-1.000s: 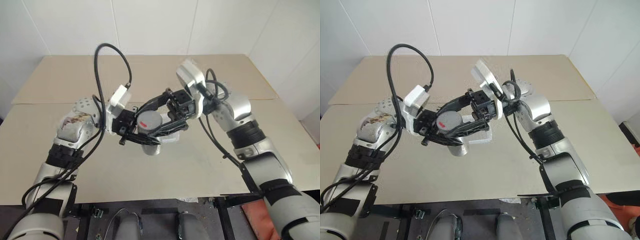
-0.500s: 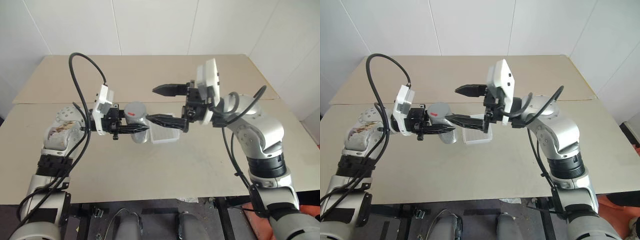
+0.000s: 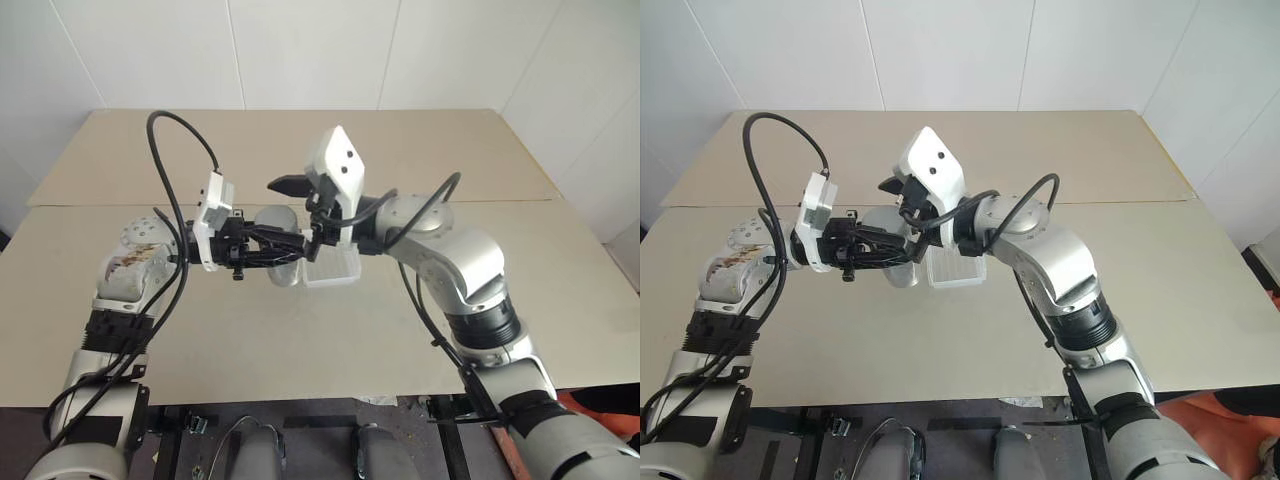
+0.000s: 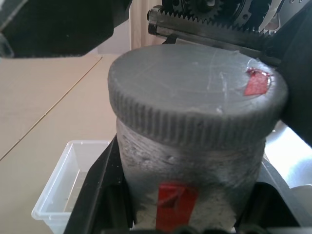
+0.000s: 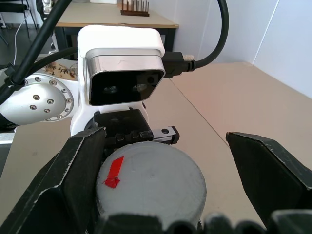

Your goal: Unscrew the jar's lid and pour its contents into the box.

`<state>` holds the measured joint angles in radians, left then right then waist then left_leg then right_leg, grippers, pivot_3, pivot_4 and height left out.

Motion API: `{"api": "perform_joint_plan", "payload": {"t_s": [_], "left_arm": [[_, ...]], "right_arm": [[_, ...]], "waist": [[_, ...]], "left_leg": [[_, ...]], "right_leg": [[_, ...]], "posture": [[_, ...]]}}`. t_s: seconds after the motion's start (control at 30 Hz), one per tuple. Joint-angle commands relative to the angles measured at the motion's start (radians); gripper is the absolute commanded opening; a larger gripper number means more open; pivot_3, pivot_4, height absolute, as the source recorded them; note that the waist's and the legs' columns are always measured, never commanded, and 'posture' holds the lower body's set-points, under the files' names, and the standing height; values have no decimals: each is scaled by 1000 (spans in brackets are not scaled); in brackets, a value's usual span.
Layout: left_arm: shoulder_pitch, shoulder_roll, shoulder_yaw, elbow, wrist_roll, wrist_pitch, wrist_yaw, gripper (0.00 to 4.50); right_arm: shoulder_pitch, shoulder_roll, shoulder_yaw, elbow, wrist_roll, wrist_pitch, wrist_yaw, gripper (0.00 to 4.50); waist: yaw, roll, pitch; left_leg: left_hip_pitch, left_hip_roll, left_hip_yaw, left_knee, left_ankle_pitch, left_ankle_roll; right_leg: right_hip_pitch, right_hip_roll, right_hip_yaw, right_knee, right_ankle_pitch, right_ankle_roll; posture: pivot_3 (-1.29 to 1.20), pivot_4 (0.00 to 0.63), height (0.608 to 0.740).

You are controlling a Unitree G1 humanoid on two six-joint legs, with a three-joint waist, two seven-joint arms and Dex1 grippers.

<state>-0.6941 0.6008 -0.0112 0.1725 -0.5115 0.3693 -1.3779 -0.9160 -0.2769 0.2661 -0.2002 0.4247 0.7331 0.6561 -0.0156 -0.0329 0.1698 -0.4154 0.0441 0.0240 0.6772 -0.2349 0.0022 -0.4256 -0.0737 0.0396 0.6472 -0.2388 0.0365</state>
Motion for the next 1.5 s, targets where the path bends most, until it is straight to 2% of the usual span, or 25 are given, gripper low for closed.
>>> {"api": "perform_joint_plan", "payload": {"t_s": [0.03, 0.4, 0.63, 0.8, 0.97, 1.17, 1.5], "left_arm": [[-21, 19, 17, -42, -22, -14, -35, 1955], [-4, 114, 40, -66, -79, 25, -161, 1955], [22, 137, 57, -88, -97, 33, -174, 1955], [35, 143, 61, -92, -94, 32, -174, 1955], [7, 106, 47, -43, -69, 13, -140, 1955], [-44, 40, 4, 21, -12, -42, -120, 1955], [-87, -20, -17, 63, 6, -74, -133, 1955]], "right_arm": [[-17, -24, -50, 17, -20, -6, -8, 4482], [19, -133, -106, 21, -9, -31, 46, 4482], [35, -178, -131, 32, -9, -52, 59, 4482], [47, -194, -155, 18, -6, -52, 74, 4482], [66, -207, -176, -70, 72, -30, 145, 4482], [46, -164, -148, -155, 139, 19, 137, 4482], [-26, -64, -66, -62, 95, 11, 117, 4482]], "waist": [[0, 0, 0], [-2, 0, 0], [6, 0, 0], [-7, 0, 0], [-2, 0, 0], [1, 0, 0], [-3, 0, 0]], "left_leg": [[0, 0, 0, 0, 0, 0], [0, 0, 0, 0, 0, 0], [0, 0, 0, 0, 0, 0], [0, 1, 0, -1, 0, 0], [0, 1, 0, -1, 0, 0], [0, 0, 0, 0, 0, 0], [0, 0, 0, 0, 0, 0]], "right_leg": [[0, 0, 0, 0, 0, 0], [0, 0, 0, -1, 0, 0], [1, -1, -1, -3, 0, 0], [0, 1, 0, -3, 0, 0], [0, 0, 0, -3, 0, 0], [0, 1, 0, -3, 0, 0], [0, 1, 0, -1, 0, 0]], "posture": [[0, 150, 740], [0, 150, 740], [0, 150, 740], [0, 150, 740], [0, 150, 740], [0, 150, 740], [0, 150, 740]]}}
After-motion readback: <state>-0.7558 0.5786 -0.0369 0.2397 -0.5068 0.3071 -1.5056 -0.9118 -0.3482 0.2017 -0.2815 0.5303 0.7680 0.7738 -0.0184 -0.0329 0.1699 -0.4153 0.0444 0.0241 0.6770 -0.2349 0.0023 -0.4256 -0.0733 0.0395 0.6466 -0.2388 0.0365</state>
